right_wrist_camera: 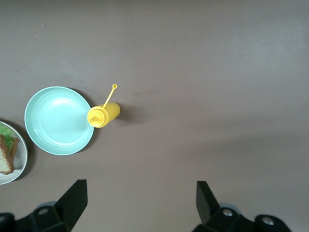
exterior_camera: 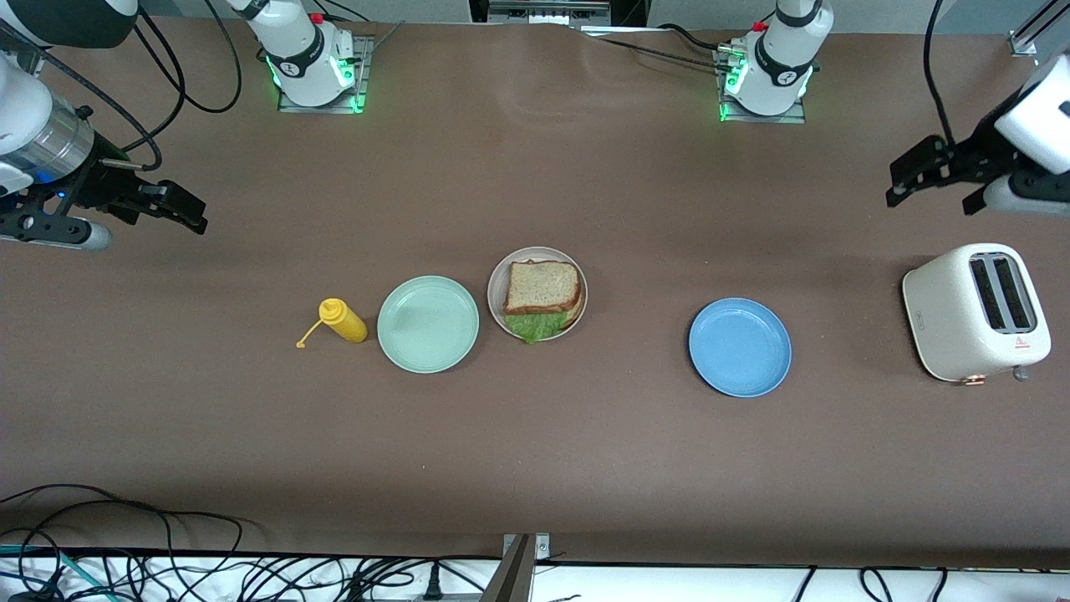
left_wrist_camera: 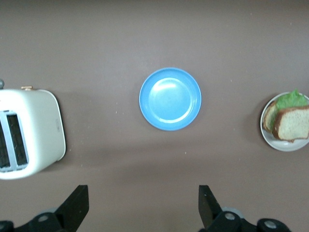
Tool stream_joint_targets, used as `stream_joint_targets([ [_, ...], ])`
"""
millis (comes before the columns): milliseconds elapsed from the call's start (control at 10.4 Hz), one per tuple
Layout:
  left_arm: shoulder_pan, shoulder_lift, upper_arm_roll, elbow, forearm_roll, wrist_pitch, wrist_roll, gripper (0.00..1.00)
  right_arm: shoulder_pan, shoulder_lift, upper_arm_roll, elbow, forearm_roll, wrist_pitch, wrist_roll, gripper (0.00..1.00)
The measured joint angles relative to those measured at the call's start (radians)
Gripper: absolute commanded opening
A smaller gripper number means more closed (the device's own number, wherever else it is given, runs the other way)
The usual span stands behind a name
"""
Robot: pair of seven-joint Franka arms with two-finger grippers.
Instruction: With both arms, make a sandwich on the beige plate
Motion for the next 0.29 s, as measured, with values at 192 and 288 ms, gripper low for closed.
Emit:
stream_joint_targets([
  [192, 0.024, -0.012, -0.014, -0.011, 0.0, -0.027, 0.004, 1.0, 0.0, 0.0, 0.0, 0.0, 0.0, 0.0, 0.0, 1.0],
  [288, 0.043, -0.012, -0.029, -0.013, 0.0, -0.031, 0.005, 1.0, 0.0, 0.001, 0.0, 0.0, 0.0, 0.0, 0.0, 1.0],
])
